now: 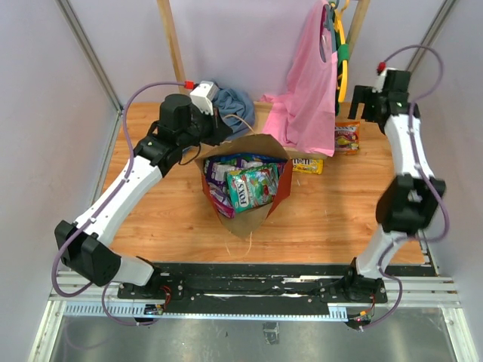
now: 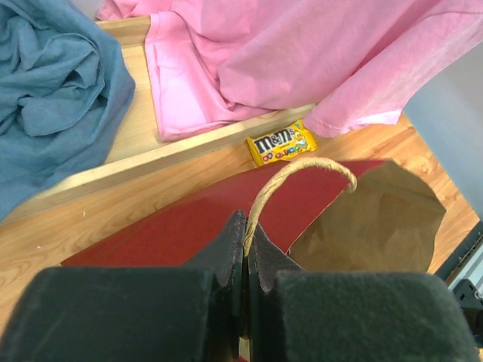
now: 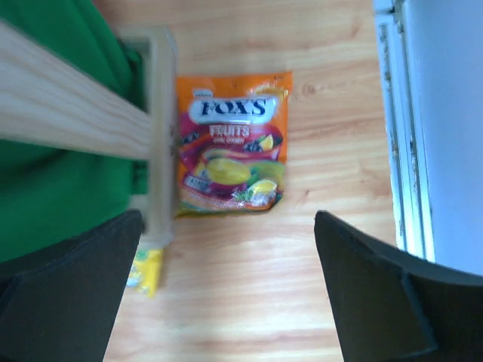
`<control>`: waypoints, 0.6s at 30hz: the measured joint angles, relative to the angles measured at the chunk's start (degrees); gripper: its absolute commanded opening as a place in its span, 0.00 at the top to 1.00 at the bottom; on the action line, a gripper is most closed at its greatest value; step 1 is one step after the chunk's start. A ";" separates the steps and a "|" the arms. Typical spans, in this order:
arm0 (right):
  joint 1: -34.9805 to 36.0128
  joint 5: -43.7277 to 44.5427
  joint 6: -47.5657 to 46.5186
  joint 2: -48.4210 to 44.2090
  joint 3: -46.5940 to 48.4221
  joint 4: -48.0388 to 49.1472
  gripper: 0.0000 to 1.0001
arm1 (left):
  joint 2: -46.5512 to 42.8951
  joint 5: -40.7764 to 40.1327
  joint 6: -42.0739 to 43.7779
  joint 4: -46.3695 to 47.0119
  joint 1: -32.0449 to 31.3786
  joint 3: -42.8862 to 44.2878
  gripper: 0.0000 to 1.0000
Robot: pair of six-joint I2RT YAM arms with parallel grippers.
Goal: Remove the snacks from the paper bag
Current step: Adjust the snack at the center of the board, then take out the snack from the paper bag.
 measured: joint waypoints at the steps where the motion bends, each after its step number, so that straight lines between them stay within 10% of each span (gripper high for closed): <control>1: -0.09 0.15 3.45 -6.21 -5.79 4.04 0.01 | -0.09 0.26 -0.48 0.92 0.00 -0.87 0.96; 11: 16.35 12.92 15.78 -57.57 -62.16 47.71 0.05 | -1.60 0.63 -3.15 3.10 0.00 -3.45 0.96; 18: 21.66 -12.20 7.19 -50.80 -47.71 46.97 0.10 | -4.26 3.39 -3.13 6.47 -0.04 -6.88 0.94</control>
